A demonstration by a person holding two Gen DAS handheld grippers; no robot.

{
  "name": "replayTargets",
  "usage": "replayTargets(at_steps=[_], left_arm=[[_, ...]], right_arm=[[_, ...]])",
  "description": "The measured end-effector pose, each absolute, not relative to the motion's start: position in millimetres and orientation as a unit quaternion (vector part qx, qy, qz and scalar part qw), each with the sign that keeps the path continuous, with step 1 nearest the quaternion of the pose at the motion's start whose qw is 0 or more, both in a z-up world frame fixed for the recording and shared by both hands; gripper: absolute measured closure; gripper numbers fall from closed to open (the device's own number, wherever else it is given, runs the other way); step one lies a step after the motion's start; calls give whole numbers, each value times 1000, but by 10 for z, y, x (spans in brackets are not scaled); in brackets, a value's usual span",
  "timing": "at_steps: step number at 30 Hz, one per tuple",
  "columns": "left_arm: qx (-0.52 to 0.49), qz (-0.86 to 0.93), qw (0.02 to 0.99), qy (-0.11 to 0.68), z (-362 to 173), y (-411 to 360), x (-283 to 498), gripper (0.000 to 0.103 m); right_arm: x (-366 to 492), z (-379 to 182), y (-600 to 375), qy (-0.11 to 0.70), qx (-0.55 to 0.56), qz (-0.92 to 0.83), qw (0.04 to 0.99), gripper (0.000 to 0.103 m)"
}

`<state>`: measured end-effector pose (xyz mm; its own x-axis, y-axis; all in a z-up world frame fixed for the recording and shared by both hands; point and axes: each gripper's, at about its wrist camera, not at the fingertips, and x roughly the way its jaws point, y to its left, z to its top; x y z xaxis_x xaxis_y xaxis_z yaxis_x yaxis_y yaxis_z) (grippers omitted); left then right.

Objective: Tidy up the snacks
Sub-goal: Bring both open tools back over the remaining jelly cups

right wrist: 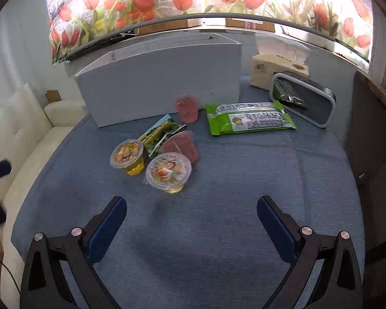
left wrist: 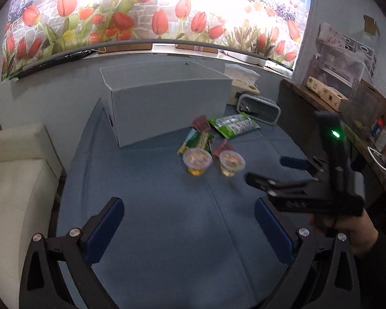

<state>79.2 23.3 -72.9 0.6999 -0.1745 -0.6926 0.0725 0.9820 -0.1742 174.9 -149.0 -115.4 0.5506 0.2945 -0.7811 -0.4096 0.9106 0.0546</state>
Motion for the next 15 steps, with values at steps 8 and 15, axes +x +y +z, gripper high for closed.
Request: replayTargets(at_steps=[8,15], left_arm=[[-80,-79,910,399,-852,111,383,0],[-88,-70,908,403,-890,219,309,0]], right_arm=[[1987,-1352,-1223,448,-83,187,870,0],[2142,-1476,-1136,458,-79,190,865,6]])
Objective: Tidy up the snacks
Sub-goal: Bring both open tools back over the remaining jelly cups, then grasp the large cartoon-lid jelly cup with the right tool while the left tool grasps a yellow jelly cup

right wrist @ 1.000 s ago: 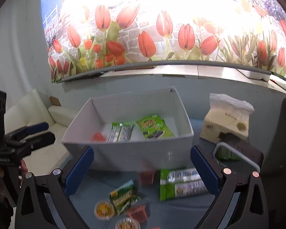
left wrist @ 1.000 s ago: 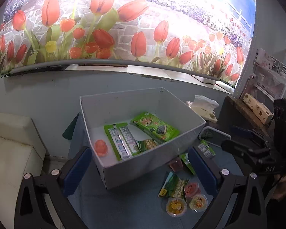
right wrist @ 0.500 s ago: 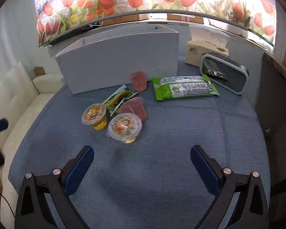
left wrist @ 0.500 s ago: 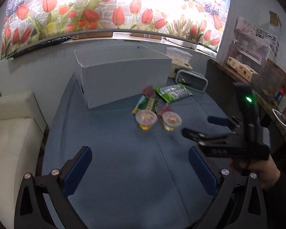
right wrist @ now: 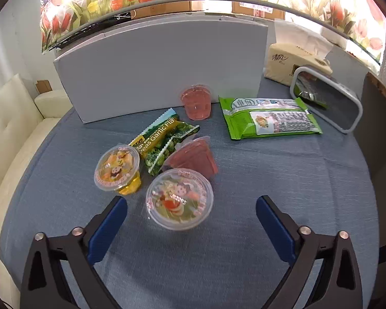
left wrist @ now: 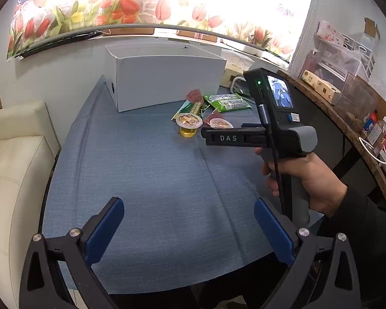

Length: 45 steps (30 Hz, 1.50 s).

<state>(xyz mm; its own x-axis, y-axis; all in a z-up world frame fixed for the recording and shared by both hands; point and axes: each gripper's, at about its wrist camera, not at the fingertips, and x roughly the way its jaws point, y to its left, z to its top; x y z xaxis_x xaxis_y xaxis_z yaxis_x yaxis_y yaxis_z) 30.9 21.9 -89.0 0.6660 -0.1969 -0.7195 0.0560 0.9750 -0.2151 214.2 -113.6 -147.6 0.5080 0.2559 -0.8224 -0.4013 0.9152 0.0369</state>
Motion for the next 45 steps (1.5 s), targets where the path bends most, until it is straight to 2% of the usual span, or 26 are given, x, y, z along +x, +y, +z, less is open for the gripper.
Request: replayTargets(at_steps=[2,3,6,7,9,22,38,45], left_arm=[[-88,-61,910,401,-886,252,313,0],[-90,-61,909,402,-879,263,323,0],[-92,-57,910,400,-866,294,327,0],[-91,-57,910,400,-864,296,333,0],[-91,-59,909,402,-878,304,347,0],[-70,-51,911,402,-952,280,604,0],[-52,-52,905,418,-1290,-60,1938,0],[-58,-57,894,440,-1478,-116,2214,0]], right_arm=[[2169,-1512,-1108,464,-82,192,861,14],[2183,-1531,-1093,467,-85,191,859,22],[2174,-1560,-1053,461,-99,186,862,30],[2164,-1553,-1043,460,-100,188,862,40],[2137,-1538,-1016,458,-107,193,861,51],[1939,-1407,-1217,462,-91,205,858,55],[1287,-1102,-2133,453,-65,179,871,55],[1163,-1032,-2262,449,-43,178,875,55]])
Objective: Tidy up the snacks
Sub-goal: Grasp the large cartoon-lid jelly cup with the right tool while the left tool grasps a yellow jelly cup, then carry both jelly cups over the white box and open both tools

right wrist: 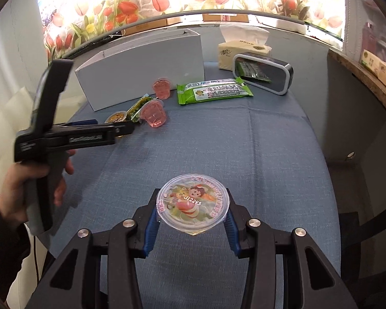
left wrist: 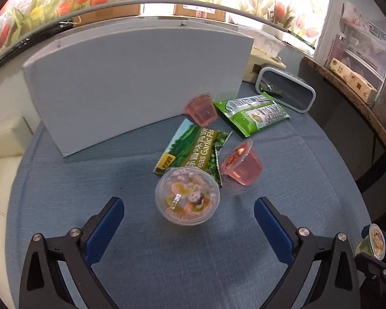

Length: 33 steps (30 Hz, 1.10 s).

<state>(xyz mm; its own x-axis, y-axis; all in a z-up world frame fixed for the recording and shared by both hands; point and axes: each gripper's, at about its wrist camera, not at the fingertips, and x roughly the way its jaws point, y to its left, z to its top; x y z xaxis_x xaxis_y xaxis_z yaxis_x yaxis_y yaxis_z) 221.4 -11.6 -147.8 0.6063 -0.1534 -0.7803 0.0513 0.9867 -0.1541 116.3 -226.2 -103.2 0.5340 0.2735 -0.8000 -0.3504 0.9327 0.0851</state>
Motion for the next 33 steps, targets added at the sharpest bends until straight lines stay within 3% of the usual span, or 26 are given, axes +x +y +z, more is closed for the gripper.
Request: replayTargets(at_steps=[1,3,5,6,8,10,12,33], left_arm=[[-57,-56,894,440,-1491,-119,2227,0],[-54,-51,893,444,-1501,-117,2243,13],[-49,-45,888,454,-1534,-115,2283,33],[-47,-44,886,458,-1550,-110,2298,37],[-46,-48,887,456,-1540,-95,2302,55],[-54,-51,887,455,-1535,-58,2306,57],[-59,-56,888,453,-1522,-32,2303,68],[-94,-83,910,396,-916,138,1845,67]], right_arm=[[1152,-1027,-2266,448,-41,179,875,55],[1144,-1023,-2268,448,-38,180,875,55],[1141,-1020,-2267,449,-39,173,876,55],[1141,-1016,-2265,448,-37,175,876,55],[1139,-1017,-2251,448,-38,176,875,55],[1136,-1027,-2232,448,-41,180,874,55],[1135,-1038,-2215,449,-41,182,874,55],[1219,-896,-2047,436,-25,221,872,55]])
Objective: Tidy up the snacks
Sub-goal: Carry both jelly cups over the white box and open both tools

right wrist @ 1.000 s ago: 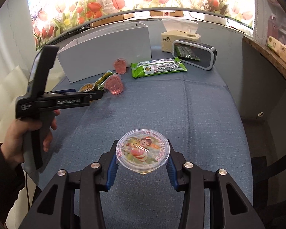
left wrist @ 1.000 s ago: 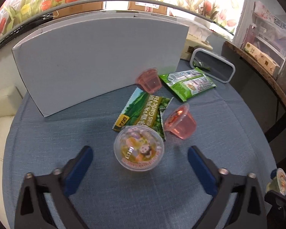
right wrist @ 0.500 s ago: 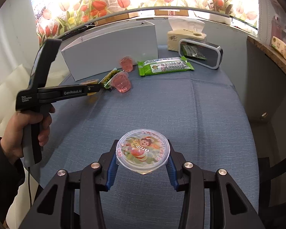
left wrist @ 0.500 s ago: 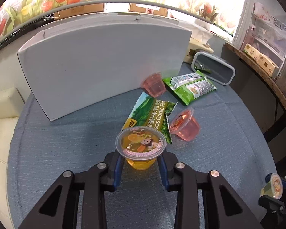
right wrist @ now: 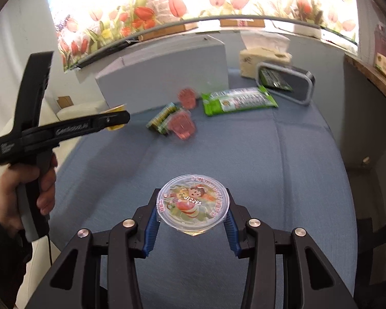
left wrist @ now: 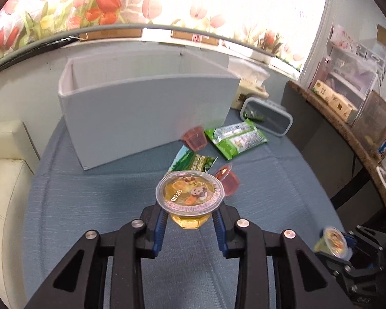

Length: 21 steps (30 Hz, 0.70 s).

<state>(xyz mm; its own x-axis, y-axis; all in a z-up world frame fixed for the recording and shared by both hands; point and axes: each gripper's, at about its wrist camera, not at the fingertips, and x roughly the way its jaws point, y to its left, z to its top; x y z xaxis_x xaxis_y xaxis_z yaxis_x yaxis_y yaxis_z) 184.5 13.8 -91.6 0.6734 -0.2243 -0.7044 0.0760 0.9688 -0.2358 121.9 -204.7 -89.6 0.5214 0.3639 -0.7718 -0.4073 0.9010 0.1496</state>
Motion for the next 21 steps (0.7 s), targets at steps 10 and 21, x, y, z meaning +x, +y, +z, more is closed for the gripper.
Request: replayTargets(at_steps=[10,21], left_arm=[[-104,-71,927,354,-283,471,1898,67],[-113,-53,932,340,99,930,2757,67]], right_arm=[[1845,-403,-1460,392,-49,263,880,55],[3065,-4,-670,380,-52,289,877,58]])
